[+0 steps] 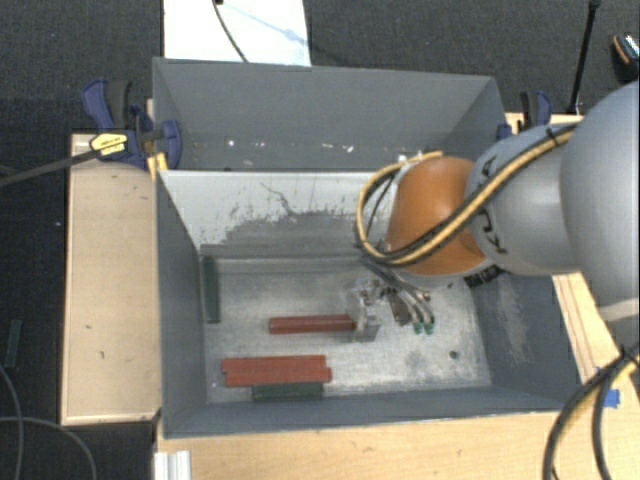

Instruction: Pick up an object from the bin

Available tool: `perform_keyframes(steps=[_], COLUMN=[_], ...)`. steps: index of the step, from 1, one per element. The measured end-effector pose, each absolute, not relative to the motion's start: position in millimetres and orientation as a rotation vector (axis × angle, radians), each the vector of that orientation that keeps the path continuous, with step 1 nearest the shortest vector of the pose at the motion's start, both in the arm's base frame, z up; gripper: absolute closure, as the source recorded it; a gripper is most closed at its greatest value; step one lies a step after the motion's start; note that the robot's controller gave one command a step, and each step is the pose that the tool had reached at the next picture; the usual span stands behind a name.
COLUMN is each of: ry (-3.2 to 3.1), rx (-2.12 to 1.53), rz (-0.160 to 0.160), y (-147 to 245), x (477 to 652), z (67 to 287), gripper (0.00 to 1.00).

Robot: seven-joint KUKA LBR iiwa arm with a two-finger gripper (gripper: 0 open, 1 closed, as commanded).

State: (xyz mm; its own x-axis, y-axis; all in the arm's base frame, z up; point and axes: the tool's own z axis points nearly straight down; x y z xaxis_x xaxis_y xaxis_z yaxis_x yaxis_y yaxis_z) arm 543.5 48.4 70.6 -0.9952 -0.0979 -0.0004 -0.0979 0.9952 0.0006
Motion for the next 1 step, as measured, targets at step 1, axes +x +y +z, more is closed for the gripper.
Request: perform_keyframes(steps=[1], ry=[3.127], rx=[-0.152], rz=[0.002], y=[59.1], x=[521.9], z=[249.4], gripper=[1.0])
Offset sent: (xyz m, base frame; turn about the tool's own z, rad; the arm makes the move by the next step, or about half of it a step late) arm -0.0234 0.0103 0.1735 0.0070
